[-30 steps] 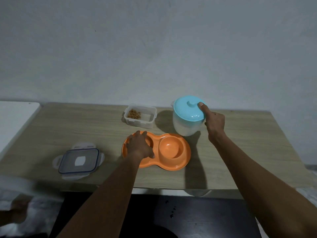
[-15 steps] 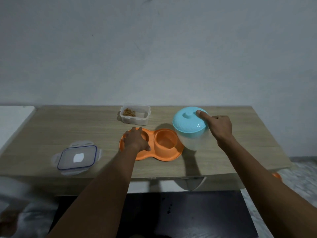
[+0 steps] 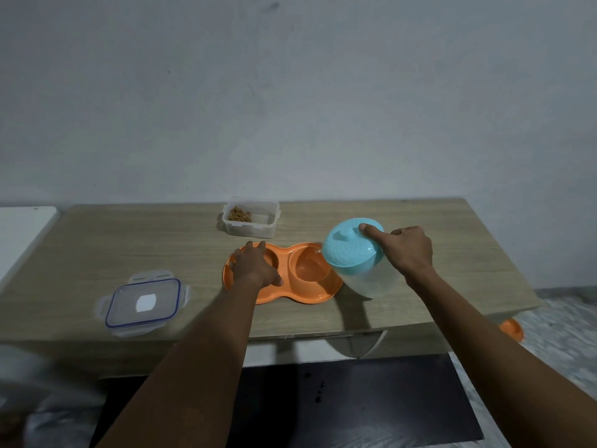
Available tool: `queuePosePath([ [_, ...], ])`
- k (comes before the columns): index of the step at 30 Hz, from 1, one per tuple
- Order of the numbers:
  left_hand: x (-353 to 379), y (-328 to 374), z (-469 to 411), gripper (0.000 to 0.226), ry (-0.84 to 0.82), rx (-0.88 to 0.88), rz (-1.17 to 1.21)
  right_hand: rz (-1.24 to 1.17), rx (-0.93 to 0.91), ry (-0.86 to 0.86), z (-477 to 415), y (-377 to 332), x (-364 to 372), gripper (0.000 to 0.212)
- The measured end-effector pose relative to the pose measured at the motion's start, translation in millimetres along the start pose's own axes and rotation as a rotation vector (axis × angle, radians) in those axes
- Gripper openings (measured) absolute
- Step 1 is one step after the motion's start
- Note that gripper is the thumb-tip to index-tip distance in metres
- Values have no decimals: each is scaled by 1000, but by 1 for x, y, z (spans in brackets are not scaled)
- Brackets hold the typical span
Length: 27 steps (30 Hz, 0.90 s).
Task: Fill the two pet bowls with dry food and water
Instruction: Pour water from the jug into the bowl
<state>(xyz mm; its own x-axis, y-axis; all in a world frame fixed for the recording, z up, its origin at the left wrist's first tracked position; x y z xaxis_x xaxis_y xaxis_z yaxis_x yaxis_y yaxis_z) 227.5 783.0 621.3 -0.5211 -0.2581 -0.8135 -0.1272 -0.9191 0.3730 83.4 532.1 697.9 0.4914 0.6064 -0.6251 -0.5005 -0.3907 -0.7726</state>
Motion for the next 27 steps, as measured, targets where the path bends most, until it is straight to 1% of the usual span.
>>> queuePosePath([
  [3,0,0,1,118,7,0,3,37,-9,2,1,-2,1,80],
  [14,-1,2,2,116,-12,-13,6,107,-21,12,0,-8,-1,81],
  [17,-1,2,1,116,-11,-13,0,121,-22,15,-1,-9,-2,79],
  [20,-1,2,1,116,-18,-12,14,140,-26,11,-1,-10,-2,72],
  [24,0,1,0,116,-16,-12,29,147,-32,10,-2,-11,-4,75],
  [27,1,1,0,117,-17,-14,32,162,-33,5,-2,-12,-5,71],
])
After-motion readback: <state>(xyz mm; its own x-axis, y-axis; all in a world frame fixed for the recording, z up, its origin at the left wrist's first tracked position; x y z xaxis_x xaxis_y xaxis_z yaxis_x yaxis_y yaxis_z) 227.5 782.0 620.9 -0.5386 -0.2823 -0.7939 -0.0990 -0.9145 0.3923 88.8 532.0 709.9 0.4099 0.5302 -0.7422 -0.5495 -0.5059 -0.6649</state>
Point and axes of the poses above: each hand's wrist, its own z-axis away from the middle knuckle, its own x-axis out of the palm, y = z × x, the point moved 1 cm from there along -z, towards the middle knuckle, and after that the axes turned 7 degrees about -y, right-handed, at the moved point
